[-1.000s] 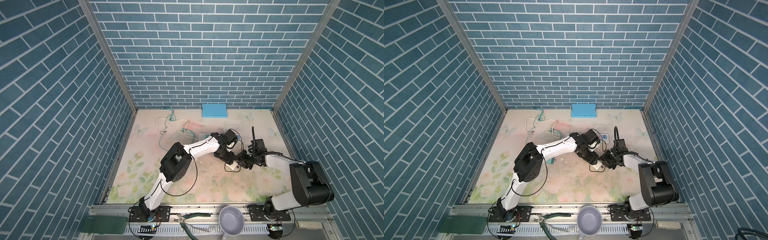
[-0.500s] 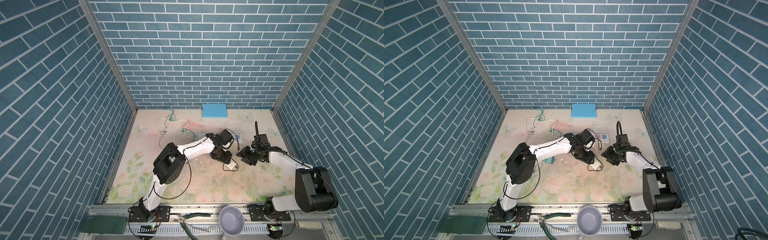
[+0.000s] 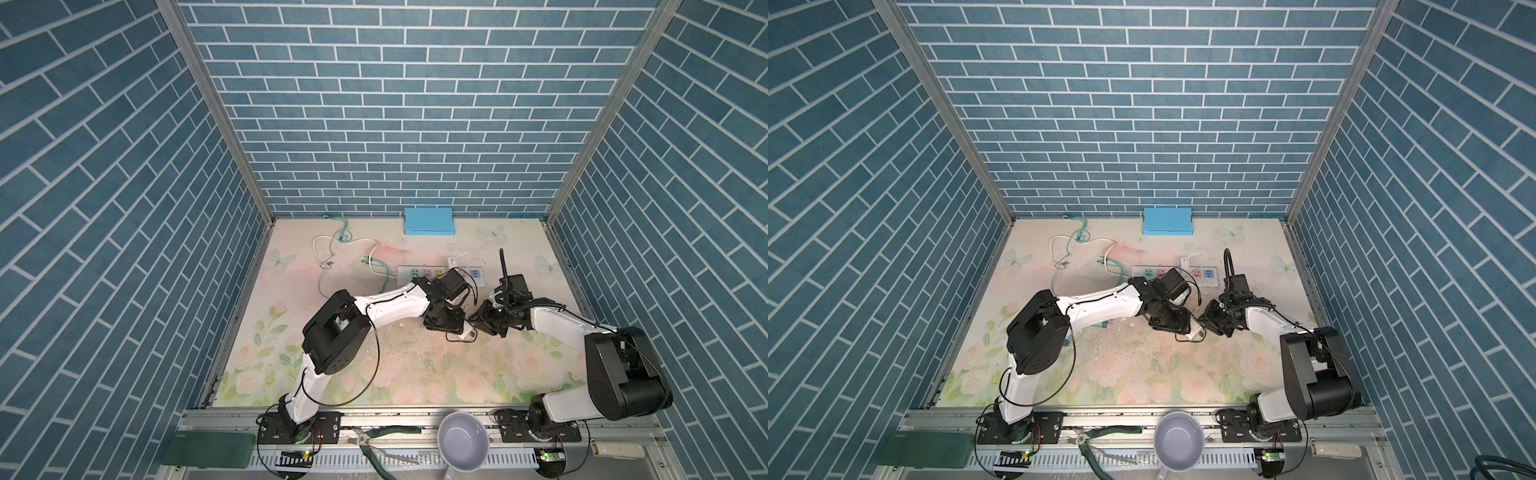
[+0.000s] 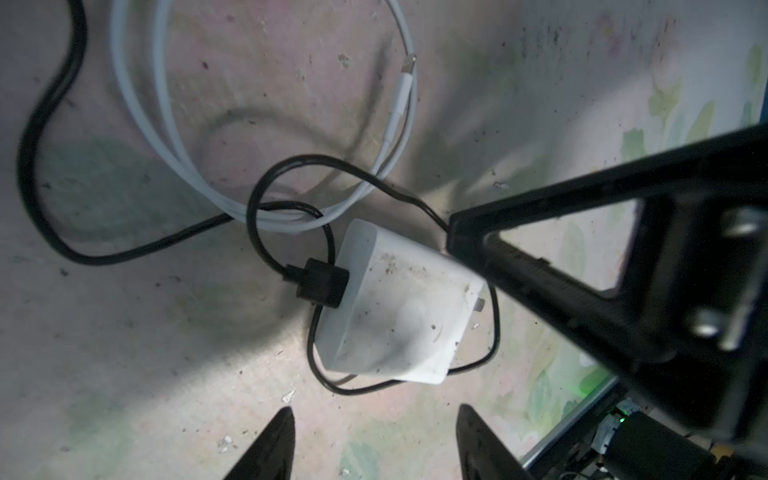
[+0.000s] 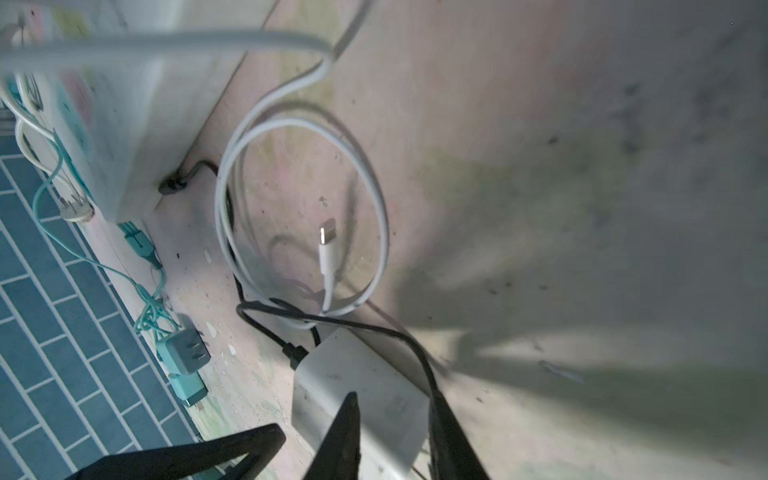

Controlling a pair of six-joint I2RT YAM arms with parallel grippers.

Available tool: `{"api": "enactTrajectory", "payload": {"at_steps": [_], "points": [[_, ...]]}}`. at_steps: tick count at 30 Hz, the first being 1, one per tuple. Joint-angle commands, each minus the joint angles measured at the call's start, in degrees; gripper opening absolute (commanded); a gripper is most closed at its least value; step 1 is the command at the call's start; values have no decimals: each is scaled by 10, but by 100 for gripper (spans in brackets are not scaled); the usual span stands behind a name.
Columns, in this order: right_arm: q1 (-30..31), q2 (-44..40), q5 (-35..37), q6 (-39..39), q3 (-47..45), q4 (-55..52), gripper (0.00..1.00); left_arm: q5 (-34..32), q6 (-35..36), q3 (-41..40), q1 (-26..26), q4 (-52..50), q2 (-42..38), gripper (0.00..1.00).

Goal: Insert plugs into power strip
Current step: Move the plug to the center of the table, then pick up the plug from the center of the table.

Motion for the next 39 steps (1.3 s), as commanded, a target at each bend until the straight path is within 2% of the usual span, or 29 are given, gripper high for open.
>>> {"api": "enactTrajectory", "payload": {"at_steps": [1,4,9,13,17,20,23,27,34,39], "points": [[20,14,-22,38,-18,55,27,-27,-38,-24,-1,29,-22,65],[50,10,-30,69,-25,85,27,-37,-52,-47,0,39,-43,70],[103,10,-36,121,-29,140,31,-54,-71,-86,-2,35,-77,71],[106,-22,24,79,-11,66,36,-89,-20,-72,-13,-16,-89,74],[100,-52,102,28,14,-40,44,-127,72,-21,-15,-131,-82,76],[66,-79,128,3,14,-82,46,-172,129,8,-41,-190,-80,77],[11,-106,137,-26,17,-126,48,-196,204,40,-56,-222,-66,78],[-74,-152,125,-52,6,-155,53,-207,346,81,-58,-246,-35,79],[-119,-159,101,-70,19,-172,54,-141,635,148,-48,-303,23,80],[-128,-159,76,-68,12,-158,54,-123,767,140,-38,-254,15,80]]}}
